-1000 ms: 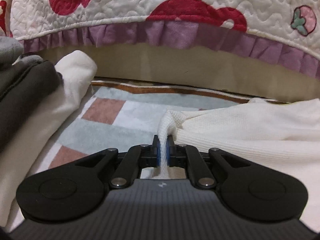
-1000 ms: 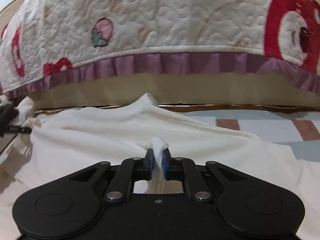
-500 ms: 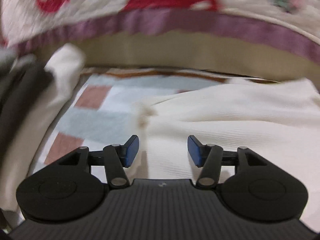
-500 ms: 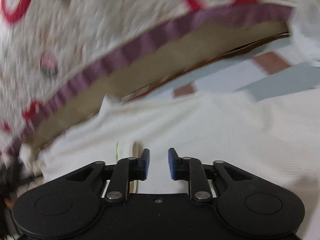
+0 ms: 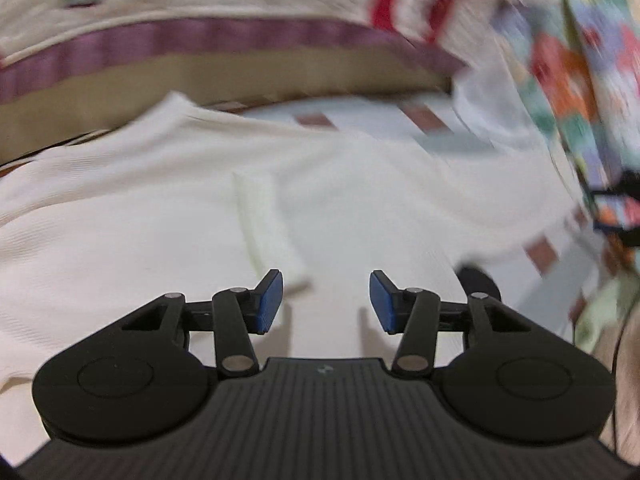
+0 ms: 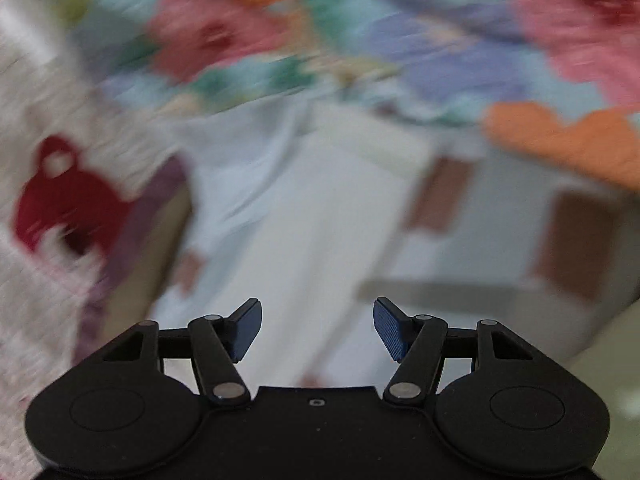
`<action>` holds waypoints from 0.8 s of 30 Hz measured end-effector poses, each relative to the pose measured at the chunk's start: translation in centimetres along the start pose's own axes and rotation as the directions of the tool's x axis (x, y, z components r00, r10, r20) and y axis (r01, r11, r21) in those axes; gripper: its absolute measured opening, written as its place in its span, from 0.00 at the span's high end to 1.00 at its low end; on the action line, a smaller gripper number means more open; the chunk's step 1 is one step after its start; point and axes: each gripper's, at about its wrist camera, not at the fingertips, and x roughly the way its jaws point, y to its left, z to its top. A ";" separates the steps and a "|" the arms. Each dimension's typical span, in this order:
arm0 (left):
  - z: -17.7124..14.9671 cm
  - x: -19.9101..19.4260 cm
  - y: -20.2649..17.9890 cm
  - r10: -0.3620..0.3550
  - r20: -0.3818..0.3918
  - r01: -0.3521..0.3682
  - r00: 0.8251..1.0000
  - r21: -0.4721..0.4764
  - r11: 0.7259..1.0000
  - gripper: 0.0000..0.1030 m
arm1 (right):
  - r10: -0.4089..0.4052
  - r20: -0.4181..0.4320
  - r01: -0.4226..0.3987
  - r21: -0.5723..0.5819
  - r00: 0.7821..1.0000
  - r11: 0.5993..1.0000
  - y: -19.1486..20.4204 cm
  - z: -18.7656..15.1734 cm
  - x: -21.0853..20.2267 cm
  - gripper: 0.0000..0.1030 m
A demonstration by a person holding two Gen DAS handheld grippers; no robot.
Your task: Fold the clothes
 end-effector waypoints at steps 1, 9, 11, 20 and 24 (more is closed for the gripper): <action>-0.3 0.4 -0.5 -0.004 -0.006 0.004 1.000 0.019 1.000 0.54 | -0.020 0.003 0.020 0.003 1.000 1.000 -0.8 0.5 0.2 0.35; -1.1 1.1 -0.9 -0.019 -0.020 0.020 1.000 0.047 0.999 0.55 | -0.081 0.086 0.091 -0.123 0.993 0.988 -1.2 1.8 4.0 0.36; -1.2 0.8 -0.7 -0.025 -0.020 0.025 1.000 0.041 0.999 0.55 | -0.100 0.138 0.125 -0.191 0.985 0.974 -0.5 1.7 4.8 0.41; -2.4 -0.7 0.7 0.016 0.001 -0.016 1.000 0.074 0.997 0.55 | 0.046 0.214 0.047 -0.410 0.976 0.911 4.6 0.2 4.8 0.93; -3.6 -0.9 0.5 0.066 -0.004 -0.064 0.998 0.201 0.977 0.52 | 0.233 0.136 -0.133 -0.513 0.963 0.848 10.8 -3.5 1.8 0.93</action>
